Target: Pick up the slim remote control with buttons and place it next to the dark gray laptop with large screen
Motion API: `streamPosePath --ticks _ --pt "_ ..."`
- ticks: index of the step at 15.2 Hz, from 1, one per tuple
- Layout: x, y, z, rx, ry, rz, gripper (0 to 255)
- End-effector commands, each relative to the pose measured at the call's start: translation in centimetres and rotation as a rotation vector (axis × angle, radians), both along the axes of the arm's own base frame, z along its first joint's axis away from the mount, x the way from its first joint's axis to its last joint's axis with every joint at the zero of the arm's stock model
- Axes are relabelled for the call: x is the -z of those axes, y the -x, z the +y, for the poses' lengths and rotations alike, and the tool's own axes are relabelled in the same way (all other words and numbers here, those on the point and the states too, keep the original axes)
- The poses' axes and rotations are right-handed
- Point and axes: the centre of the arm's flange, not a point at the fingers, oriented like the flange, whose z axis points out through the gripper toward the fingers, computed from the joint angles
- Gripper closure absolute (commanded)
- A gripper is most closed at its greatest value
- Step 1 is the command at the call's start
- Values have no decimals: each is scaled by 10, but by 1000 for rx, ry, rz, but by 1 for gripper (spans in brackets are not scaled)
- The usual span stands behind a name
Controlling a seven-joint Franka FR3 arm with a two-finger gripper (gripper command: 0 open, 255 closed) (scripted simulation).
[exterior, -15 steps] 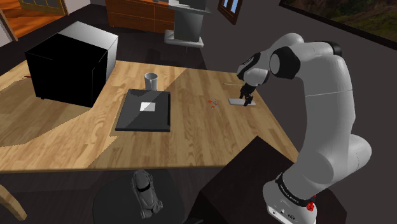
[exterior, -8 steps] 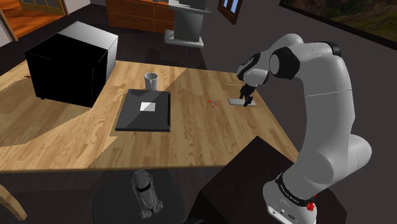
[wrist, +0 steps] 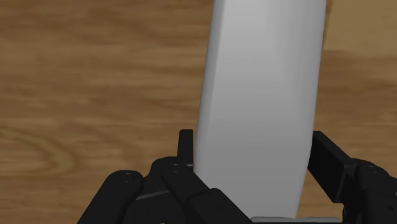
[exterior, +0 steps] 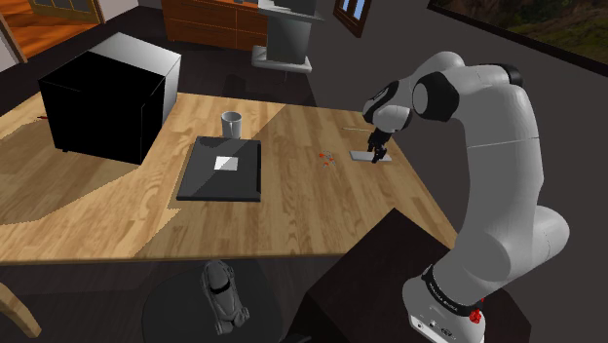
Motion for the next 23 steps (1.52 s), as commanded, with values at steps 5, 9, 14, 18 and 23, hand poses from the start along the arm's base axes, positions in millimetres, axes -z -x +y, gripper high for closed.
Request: streamPosePath --ticks 5,9,14,18,23 --pt "-10 0 0 0 0 0 255" --pt "-32 0 0 0 0 0 255" --pt "-58 0 0 0 0 0 255" --pt "-79 0 0 0 0 0 255" --pt "-95 -2 13 0 0 0 255"
